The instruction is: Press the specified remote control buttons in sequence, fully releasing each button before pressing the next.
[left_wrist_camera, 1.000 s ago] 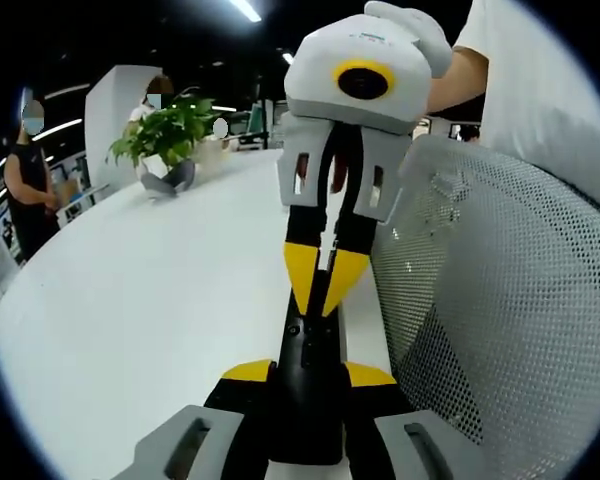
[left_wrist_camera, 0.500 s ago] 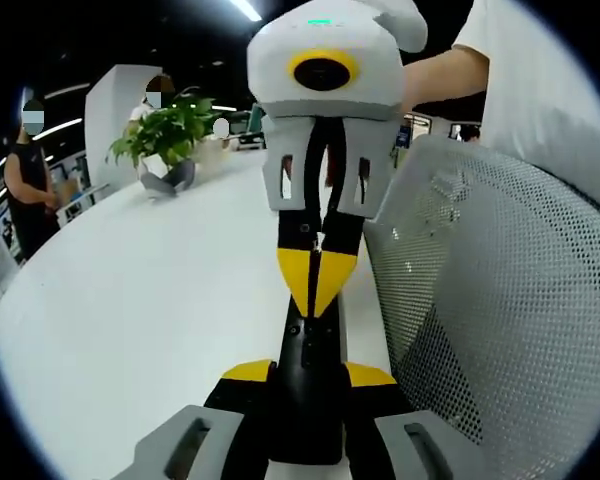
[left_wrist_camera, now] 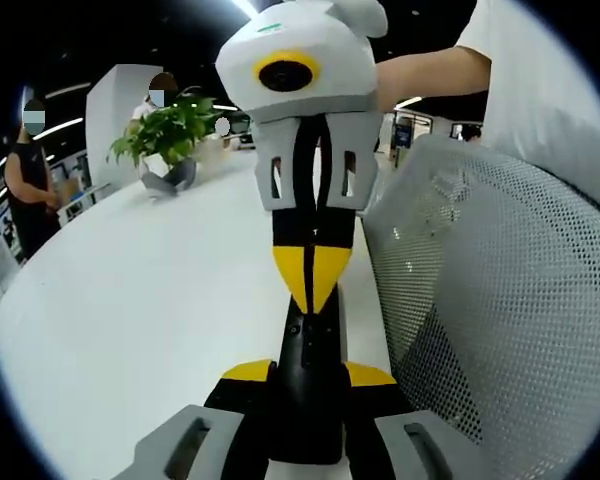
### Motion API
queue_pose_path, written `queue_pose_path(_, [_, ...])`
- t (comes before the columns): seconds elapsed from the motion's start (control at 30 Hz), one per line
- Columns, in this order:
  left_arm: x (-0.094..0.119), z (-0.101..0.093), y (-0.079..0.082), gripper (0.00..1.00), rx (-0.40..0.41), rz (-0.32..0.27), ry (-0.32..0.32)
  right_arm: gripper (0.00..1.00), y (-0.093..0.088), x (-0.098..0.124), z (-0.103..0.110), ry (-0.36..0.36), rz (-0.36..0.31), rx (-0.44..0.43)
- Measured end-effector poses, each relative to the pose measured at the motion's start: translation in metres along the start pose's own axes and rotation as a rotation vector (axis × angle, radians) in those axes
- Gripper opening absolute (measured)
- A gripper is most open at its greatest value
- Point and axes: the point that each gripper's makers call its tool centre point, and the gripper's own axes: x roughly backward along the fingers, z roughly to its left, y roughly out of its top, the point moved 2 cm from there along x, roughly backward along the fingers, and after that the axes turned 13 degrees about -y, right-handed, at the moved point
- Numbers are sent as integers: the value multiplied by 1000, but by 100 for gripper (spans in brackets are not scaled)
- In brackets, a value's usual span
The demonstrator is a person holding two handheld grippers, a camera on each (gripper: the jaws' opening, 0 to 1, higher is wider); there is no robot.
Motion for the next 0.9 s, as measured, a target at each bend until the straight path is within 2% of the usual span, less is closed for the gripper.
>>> queue_pose_path(0.03, [0,0,0,25,0,0,0,0,-4,1,-1,-2,17,4])
queue_pose_path(0.13, [0,0,0,25,2,0,-1,0,-8,4,-1,-6,12,-6])
queue_pose_path(0.23, [0,0,0,25,1,0,-1,0,-6,2,-1,-21,20,-16])
queue_pose_path(0.47, [0,1,0,25,3,-3,-2,0,-3,-1,0,-112,127,-6])
queue_pose_path(0.5, [0,1,0,25,3,-2,-1,0,-3,-2,0,-142,125,41])
queue_pose_path(0.57, [0,1,0,25,3,-1,-1,0,-3,-2,2,-170,116,77])
queue_pose_path(0.67, [0,1,0,25,2,-1,-1,0,-5,0,1,-168,81,46])
queue_pose_path(0.77, [0,1,0,25,3,-1,-2,0,-5,2,0,-121,9,-34])
queue_pose_path(0.9, [-1,1,0,25,4,-2,-1,0,-8,4,-3,-93,-32,-86])
